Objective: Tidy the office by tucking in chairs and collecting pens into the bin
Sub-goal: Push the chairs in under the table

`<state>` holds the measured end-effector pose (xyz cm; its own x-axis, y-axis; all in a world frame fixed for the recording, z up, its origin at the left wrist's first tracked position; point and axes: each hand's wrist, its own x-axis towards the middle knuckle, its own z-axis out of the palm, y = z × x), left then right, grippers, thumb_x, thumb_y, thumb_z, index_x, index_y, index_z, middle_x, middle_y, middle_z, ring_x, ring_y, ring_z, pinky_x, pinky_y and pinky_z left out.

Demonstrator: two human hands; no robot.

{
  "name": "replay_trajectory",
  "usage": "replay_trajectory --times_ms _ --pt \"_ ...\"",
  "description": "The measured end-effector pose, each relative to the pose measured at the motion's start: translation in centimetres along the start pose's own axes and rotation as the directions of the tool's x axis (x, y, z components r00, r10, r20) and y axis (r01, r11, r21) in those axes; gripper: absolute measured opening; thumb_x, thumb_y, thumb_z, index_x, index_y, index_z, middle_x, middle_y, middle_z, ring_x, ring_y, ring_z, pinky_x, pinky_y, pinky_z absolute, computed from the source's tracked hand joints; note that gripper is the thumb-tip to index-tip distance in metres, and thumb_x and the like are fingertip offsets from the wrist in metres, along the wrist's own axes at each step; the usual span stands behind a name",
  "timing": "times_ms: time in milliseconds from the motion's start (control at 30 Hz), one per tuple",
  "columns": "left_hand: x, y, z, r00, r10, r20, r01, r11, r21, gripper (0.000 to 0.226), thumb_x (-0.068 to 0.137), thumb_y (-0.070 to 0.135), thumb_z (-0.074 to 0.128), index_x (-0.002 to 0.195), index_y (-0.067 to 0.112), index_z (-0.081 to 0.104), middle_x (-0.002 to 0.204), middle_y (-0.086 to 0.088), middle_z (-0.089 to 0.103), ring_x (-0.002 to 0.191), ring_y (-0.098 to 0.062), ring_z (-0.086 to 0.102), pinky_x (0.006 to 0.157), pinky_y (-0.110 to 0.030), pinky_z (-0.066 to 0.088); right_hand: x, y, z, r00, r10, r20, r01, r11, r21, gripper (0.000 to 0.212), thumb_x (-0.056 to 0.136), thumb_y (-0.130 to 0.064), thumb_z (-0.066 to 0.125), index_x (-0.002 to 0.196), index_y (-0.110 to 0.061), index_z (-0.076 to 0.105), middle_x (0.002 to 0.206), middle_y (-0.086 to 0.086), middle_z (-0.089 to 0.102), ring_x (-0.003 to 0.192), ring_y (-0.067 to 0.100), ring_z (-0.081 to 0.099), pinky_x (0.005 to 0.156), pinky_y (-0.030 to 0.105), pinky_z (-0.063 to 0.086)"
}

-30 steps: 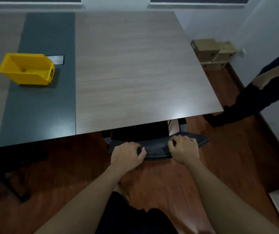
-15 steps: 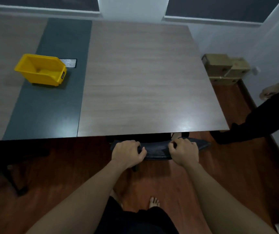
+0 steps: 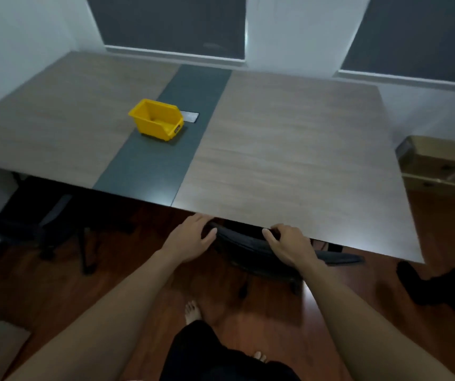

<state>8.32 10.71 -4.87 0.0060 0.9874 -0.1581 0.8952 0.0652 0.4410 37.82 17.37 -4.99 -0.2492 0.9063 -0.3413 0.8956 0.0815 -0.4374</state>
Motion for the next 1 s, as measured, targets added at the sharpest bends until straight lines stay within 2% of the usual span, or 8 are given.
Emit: replay_trajectory --times_ms 167,467,667,733,833,1000 --pt "-6.5 -3.7 -3.3 0.976 -0.191 -0.102 0.185 0.981 -0.063 0.061 0.106 0.058 0.045 0.157 0.024 0.047 0.160 0.005 0.049 0.147 -0.015 0.047 0.119 -0.037 0.044 0.7 -6.3 0.7 0.981 -0.191 0.030 0.191 0.981 0.024 0.072 0.101 -0.072 0.039 0.144 -0.019 0.059 0.143 0.003 0.065 0.126 0.025 0.063 0.103 0.045 0.054" --pt "-14.1 -12.4 -8.7 0.884 -0.400 -0.244 0.351 0.910 -0.220 0.060 0.107 0.057 0.048 0.156 0.024 0.048 0.159 0.004 0.050 0.147 -0.015 0.048 0.120 -0.037 0.043 1.2 -20.0 3.3 0.907 -0.416 0.063 0.418 0.908 -0.023 0.069 0.101 -0.070 0.041 0.144 -0.018 0.059 0.141 0.003 0.065 0.127 0.024 0.062 0.105 0.042 0.053" --pt "-18.3 -21.1 -12.5 0.834 -0.484 -0.267 0.409 0.865 -0.290 0.061 0.106 0.061 0.046 0.155 0.025 0.050 0.159 0.004 0.051 0.147 -0.015 0.047 0.118 -0.031 0.039 2.4 -30.7 7.5 0.882 -0.463 0.088 0.466 0.885 -0.019 0.075 0.098 -0.077 0.036 0.135 -0.019 0.066 0.127 0.001 0.072 0.111 0.019 0.068 0.096 0.040 0.057" --pt "-20.0 -24.4 -14.1 0.816 -0.513 -0.266 0.433 0.847 -0.307 0.061 0.106 0.060 0.046 0.155 0.025 0.050 0.160 0.004 0.050 0.150 -0.015 0.044 0.118 -0.029 0.036 2.4 -34.5 9.3 0.873 -0.476 0.107 0.481 0.876 -0.028 0.071 0.101 -0.073 0.039 0.137 -0.017 0.064 0.130 0.002 0.070 0.115 0.021 0.067 0.097 0.039 0.055" --pt "-22.6 -29.4 -16.5 0.787 -0.544 -0.290 0.453 0.829 -0.328 0.060 0.106 0.061 0.046 0.154 0.025 0.051 0.158 0.004 0.052 0.147 -0.015 0.047 0.117 -0.031 0.040 2.1 -40.3 12.1 0.857 -0.499 0.126 0.506 0.862 -0.027 0.067 0.103 -0.068 0.042 0.139 -0.015 0.063 0.132 0.003 0.069 0.120 0.021 0.065 0.098 0.037 0.053" --pt "-26.9 -37.1 -20.5 0.736 -0.593 -0.327 0.493 0.800 -0.342 0.057 0.105 0.060 0.047 0.150 0.025 0.056 0.151 0.004 0.057 0.138 -0.014 0.054 0.115 -0.034 0.046 2.6 -49.1 17.8 0.830 -0.537 0.148 0.540 0.841 0.025 0.082 0.094 -0.082 0.033 0.138 -0.019 0.063 0.131 0.000 0.069 0.116 0.017 0.065 0.099 0.040 0.055"
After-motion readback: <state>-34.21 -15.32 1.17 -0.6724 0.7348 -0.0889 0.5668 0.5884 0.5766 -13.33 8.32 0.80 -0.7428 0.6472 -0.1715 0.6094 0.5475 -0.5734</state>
